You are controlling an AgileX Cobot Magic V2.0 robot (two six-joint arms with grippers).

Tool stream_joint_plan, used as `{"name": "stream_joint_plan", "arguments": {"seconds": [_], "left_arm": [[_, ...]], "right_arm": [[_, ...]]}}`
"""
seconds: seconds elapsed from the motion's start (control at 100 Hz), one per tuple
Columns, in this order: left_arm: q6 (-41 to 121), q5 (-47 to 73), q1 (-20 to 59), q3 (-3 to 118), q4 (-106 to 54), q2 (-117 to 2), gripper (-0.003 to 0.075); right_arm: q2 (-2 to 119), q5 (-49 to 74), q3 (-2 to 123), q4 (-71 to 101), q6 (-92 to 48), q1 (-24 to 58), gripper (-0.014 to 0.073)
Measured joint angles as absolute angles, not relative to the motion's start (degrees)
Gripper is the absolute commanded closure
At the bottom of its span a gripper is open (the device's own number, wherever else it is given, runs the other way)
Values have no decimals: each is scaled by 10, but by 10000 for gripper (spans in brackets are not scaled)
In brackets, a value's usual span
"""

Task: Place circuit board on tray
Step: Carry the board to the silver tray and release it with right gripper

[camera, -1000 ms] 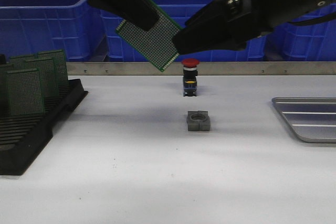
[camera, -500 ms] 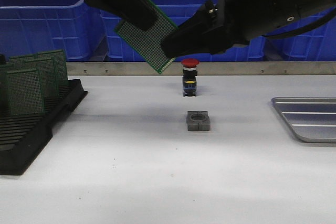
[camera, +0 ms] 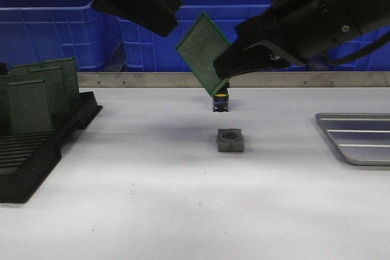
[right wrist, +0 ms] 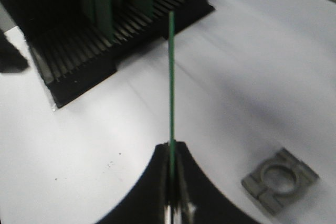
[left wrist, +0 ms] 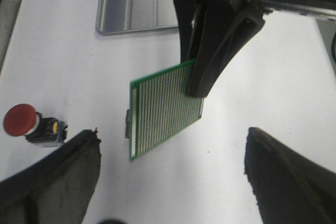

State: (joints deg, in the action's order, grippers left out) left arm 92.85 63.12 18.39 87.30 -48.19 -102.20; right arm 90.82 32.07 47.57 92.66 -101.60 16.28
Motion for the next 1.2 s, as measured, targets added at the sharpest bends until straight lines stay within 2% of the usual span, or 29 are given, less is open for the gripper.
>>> {"name": "stream_joint_plan", "arguments": {"seconds": [0.29,0.46,0.61,0.66,0.7,0.85,0.9,0.96,1.2], "left_arm": [[927,626,142,885,-482,-1022,176],[927,626,136,885,-473,-1022,176],[927,626,134,885,-470,-1022,176],[927,626,133,885,-465,-1022,176],[927,626,130,885,-460,-1022,176],[927,626,119,891,-420,-1022,176],[927,626,114,891,-405,-1022,176],[927,626,110,893,-372,-1022,176],[924,638,81,893,-211,-1022,176]], "right_arm": [[909,300,464,852,-827,29,711],[923,270,464,846,-797,-79,711],[956,284,464,844,-794,-138,697],[966,286,464,841,-794,-149,642],[973,286,464,837,-793,-158,564],[981,287,464,803,-791,-180,153],[982,287,464,799,-791,-184,72],[982,283,464,796,-791,-187,44],[982,262,464,793,-791,-188,80]]}}
